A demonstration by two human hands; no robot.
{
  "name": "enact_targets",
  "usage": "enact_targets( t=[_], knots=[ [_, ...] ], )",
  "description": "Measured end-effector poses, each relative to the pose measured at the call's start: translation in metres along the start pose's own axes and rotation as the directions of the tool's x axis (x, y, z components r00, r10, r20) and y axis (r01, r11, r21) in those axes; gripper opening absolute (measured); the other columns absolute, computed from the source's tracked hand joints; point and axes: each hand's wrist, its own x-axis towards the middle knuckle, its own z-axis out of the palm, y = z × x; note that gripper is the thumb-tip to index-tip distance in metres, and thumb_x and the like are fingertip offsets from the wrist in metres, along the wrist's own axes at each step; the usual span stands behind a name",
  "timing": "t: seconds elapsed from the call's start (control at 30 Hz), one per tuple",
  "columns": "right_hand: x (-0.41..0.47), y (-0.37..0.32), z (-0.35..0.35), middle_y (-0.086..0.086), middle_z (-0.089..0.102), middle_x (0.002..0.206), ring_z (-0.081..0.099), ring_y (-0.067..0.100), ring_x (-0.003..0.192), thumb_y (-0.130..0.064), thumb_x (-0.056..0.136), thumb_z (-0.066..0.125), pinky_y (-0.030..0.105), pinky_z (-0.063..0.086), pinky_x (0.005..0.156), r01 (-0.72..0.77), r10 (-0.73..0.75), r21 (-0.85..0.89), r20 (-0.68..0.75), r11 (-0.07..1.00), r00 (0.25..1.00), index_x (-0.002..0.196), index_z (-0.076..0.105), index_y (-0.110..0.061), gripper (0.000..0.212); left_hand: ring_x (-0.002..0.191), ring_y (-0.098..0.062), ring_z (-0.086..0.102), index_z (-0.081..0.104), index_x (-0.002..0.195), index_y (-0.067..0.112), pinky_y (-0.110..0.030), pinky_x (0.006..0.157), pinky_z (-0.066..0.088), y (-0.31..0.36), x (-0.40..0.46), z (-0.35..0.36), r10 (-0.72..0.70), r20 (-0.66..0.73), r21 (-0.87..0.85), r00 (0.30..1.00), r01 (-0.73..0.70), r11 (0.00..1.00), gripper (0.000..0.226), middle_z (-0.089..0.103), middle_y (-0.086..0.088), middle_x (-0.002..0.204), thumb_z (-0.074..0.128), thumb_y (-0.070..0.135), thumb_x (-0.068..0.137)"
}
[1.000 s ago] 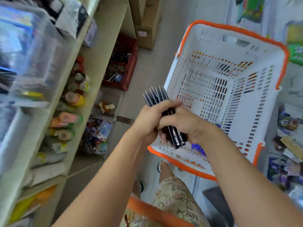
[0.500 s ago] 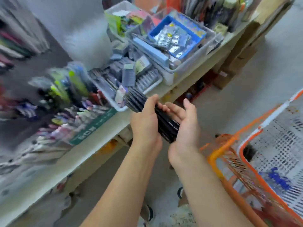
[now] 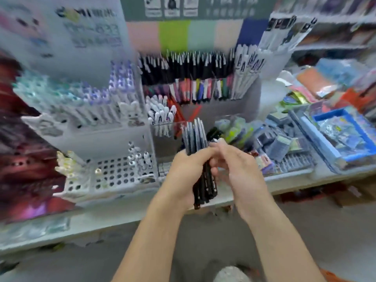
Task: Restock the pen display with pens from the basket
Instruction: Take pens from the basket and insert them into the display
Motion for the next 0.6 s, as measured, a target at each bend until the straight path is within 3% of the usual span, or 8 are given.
enact_targets(
  t=[0.1,0.23,0.3,0.4,0.5,0.6],
  knots=[
    [0.016,-0.018,0.002,0.010,0.052,0.057,0.050,0.020,0.044,-0.029,0.096,0.066,0.031,0.045,0.045,-0.031,0.038,-0.040,0.185,0.999,0.982,0.078,0.075,-0.009,0.028,0.048,-0.013,0.045,0.064,0.086,0.007,-0.024,0.045,0.040,0.014,-0.004,-0.011,-0.056,0.105,0.058,0.993,0.050,0.997,0.007,0.049,-0.003,0.060,0.063,0.006,0.092],
    [0.039,-0.025,0.010,0.010,0.052,0.058,0.050,0.018,0.040,-0.029,0.093,0.070,0.035,0.038,0.054,-0.077,0.080,-0.023,0.205,0.997,0.975,0.089,0.069,0.005,0.035,0.048,-0.012,0.049,0.064,0.084,0.010,-0.022,0.045,0.043,0.030,0.005,-0.016,-0.080,0.120,0.003,0.989,0.080,0.997,0.011,0.053,-0.002,0.063,0.063,0.012,0.095],
    [0.051,-0.030,0.012,0.012,0.051,0.056,0.048,0.020,0.038,-0.019,0.094,0.070,0.035,0.040,0.052,-0.047,0.052,-0.034,0.187,0.998,0.981,0.084,0.066,0.011,0.032,0.047,-0.013,0.051,0.063,0.086,0.008,-0.022,0.045,0.044,0.034,0.013,-0.014,-0.077,0.088,0.005,0.993,0.077,0.997,0.010,0.055,-0.004,0.063,0.064,0.014,0.094],
    [0.071,-0.044,0.006,0.012,0.049,0.052,0.046,0.023,0.035,-0.004,0.093,0.065,0.032,0.046,0.042,0.042,-0.023,-0.112,0.161,0.993,0.987,0.061,0.063,-0.002,0.032,0.047,-0.013,0.051,0.065,0.085,0.008,-0.024,0.046,0.046,0.035,0.029,-0.003,-0.046,0.037,0.011,0.998,0.045,0.999,0.011,0.056,-0.005,0.062,0.064,0.013,0.094],
    [0.095,-0.059,-0.005,0.011,0.046,0.050,0.043,0.023,0.034,-0.007,0.094,0.063,0.030,0.044,0.039,0.040,-0.031,-0.049,0.183,0.998,0.983,0.063,0.058,-0.004,0.031,0.049,-0.015,0.054,0.069,0.087,0.008,-0.027,0.047,0.046,0.041,0.047,0.018,-0.009,0.001,-0.031,1.000,0.009,0.999,0.012,0.061,-0.007,0.066,0.064,0.015,0.094],
    [0.118,-0.065,-0.014,0.004,0.043,0.048,0.038,0.018,0.038,-0.009,0.094,0.059,0.026,0.035,0.040,0.049,-0.061,0.088,0.133,0.995,0.989,0.067,0.057,-0.009,0.027,0.054,-0.020,0.063,0.070,0.097,0.005,-0.025,0.045,0.049,0.046,0.065,0.039,0.091,-0.177,-0.019,0.980,-0.096,0.995,0.012,0.070,-0.012,0.073,0.063,0.015,0.095]
  ],
)
